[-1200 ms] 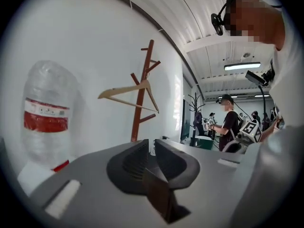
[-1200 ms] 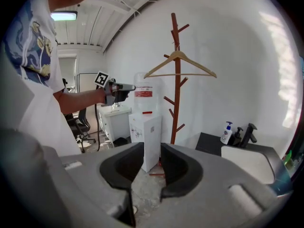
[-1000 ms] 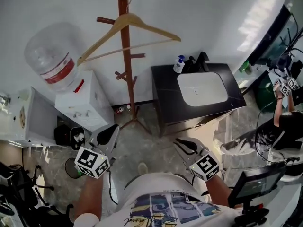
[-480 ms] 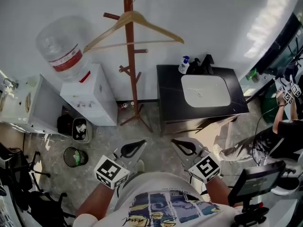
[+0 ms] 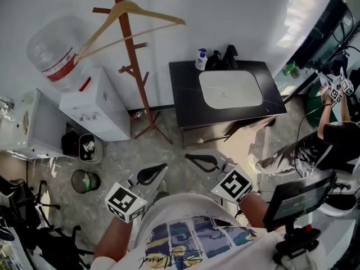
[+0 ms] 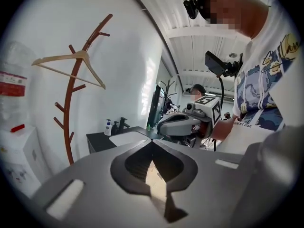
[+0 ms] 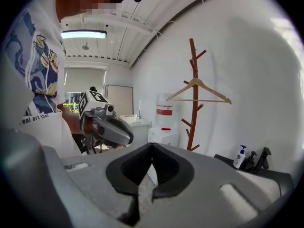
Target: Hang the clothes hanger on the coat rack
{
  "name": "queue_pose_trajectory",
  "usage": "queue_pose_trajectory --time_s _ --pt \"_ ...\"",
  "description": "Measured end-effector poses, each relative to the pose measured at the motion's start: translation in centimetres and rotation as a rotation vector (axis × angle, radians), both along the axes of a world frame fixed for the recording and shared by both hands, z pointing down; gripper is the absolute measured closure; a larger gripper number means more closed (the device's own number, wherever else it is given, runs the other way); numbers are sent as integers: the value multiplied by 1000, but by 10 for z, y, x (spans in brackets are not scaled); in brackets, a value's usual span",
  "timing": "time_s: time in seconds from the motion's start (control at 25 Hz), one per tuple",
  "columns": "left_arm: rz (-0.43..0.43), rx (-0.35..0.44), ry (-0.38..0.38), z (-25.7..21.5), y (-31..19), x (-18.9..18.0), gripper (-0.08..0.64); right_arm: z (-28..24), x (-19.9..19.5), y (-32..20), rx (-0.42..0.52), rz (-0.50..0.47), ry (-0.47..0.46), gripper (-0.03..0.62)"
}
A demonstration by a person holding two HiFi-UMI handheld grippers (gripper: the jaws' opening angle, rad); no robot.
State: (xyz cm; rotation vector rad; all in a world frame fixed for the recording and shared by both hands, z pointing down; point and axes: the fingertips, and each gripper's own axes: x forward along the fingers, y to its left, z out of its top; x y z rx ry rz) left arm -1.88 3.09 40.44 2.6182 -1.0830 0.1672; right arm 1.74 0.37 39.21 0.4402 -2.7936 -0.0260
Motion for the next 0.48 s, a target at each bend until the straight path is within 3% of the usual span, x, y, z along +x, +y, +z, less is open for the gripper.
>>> queue_pose_trajectory --time_s 0.48 --pt "-51 -9 -4 3 6 20 558 9 14 9 -2 -78 12 591"
